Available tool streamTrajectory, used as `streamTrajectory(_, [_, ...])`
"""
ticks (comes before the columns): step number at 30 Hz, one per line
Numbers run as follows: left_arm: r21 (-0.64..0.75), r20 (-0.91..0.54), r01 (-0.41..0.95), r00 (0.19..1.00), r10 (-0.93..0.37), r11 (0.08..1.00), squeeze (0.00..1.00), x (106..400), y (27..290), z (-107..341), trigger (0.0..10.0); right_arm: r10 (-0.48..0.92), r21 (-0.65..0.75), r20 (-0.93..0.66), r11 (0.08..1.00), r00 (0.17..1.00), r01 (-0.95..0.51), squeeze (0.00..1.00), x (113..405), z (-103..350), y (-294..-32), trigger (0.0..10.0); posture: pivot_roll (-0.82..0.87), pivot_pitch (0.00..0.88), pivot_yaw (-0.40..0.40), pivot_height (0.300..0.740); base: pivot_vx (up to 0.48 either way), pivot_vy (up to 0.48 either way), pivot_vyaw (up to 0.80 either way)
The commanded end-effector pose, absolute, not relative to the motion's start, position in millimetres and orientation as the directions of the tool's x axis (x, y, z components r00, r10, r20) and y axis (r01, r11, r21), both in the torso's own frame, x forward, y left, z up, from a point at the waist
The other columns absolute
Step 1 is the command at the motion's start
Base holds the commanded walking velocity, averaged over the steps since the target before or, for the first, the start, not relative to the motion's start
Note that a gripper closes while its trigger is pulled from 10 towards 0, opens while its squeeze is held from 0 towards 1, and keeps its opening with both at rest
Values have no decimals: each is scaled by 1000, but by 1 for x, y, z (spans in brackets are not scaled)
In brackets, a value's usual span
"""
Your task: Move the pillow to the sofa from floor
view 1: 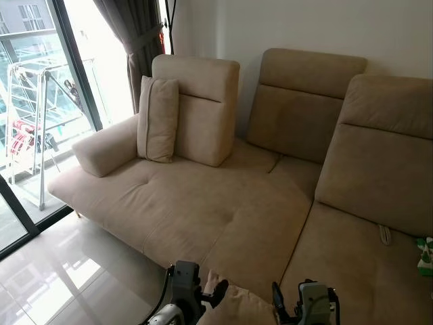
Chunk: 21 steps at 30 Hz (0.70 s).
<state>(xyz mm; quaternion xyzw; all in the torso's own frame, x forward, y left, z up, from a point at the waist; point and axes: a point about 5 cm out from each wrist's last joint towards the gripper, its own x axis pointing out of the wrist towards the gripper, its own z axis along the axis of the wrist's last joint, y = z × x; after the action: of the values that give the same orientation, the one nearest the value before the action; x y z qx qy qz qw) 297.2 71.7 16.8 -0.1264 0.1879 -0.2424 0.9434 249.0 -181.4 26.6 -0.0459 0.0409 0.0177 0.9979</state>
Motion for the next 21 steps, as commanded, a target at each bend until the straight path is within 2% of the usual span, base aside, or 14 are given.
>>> streamTrajectory(1, [-326, -271, 416, 819, -505, 849, 0, 299, 72, 20, 10000, 27, -84, -80, 996, 996, -34, 0, 247, 27, -181, 10000, -65, 0, 55, 740, 0, 0, 0])
streamTrajectory(12, [-312, -261, 421, 824, -503, 852, 0, 301, 73, 22, 10000, 41, -61, -43, 997, 998, -44, 0, 250, 35, -181, 10000, -71, 0, 48, 740, 0, 0, 0])
streamTrajectory(21, [-310, -263, 428, 820, -509, 849, 0, 301, 72, 22, 10000, 30, -42, -58, 999, 998, -32, 0, 249, 34, -180, 10000, -75, 0, 55, 740, 0, 0, -758])
